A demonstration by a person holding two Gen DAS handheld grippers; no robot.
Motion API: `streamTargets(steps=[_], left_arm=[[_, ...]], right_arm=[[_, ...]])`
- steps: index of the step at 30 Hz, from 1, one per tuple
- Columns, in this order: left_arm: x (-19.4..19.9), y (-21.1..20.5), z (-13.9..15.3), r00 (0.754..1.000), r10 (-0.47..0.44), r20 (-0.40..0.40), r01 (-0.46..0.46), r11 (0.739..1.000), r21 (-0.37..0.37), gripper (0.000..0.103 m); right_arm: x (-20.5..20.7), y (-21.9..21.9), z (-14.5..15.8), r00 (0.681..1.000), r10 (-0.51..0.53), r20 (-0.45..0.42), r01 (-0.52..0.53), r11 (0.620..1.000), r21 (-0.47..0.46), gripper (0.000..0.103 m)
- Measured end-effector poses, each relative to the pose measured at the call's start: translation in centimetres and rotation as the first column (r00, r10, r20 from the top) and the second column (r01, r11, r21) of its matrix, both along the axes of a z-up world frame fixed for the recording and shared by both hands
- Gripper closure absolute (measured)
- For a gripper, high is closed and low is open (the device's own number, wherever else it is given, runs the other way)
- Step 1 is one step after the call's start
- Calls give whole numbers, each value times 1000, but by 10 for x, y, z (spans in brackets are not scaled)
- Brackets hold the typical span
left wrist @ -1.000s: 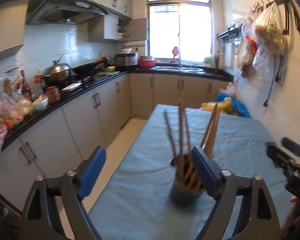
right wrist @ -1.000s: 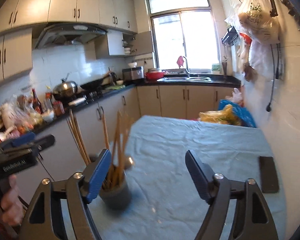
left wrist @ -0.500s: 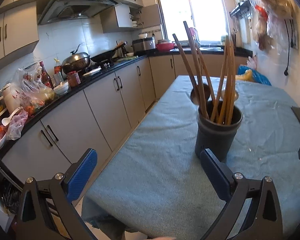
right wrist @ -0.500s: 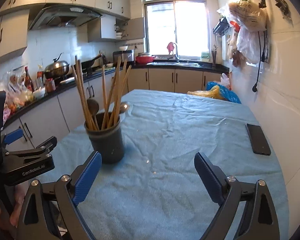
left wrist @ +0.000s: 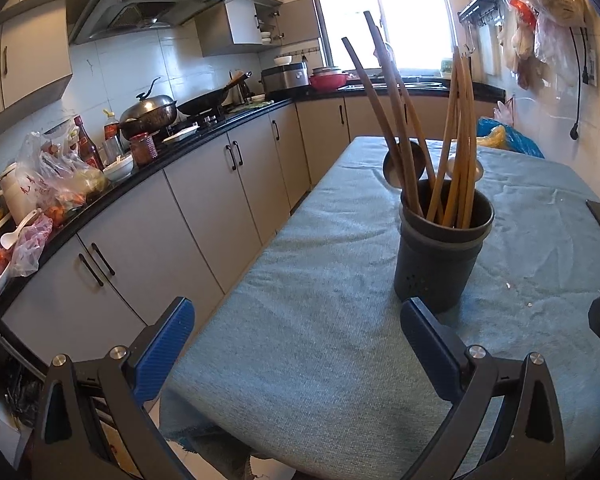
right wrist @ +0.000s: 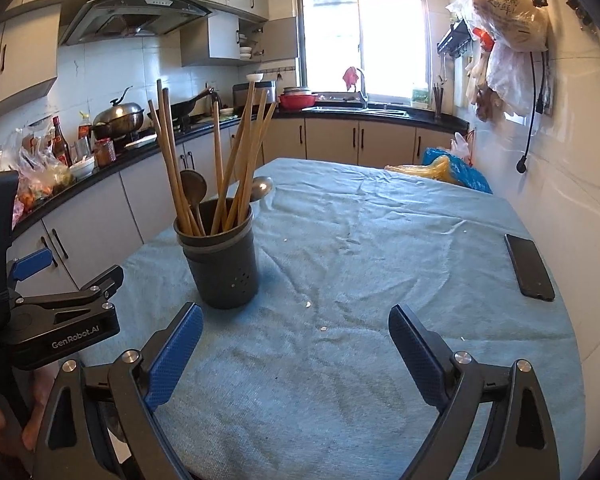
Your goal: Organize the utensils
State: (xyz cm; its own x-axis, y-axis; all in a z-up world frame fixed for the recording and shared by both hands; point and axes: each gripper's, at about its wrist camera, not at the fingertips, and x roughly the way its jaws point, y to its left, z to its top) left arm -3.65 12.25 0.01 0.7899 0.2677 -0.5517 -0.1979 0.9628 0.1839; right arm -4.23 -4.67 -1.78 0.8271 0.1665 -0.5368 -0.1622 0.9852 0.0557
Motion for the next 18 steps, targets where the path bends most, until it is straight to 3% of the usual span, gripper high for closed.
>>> streamTargets(steps=[18], left_arm=[[9, 3, -15, 999, 0, -44, 0, 1000, -2, 1]], right_arm=[[10, 14, -15, 998, 15, -54, -17, 1000, -27, 7]])
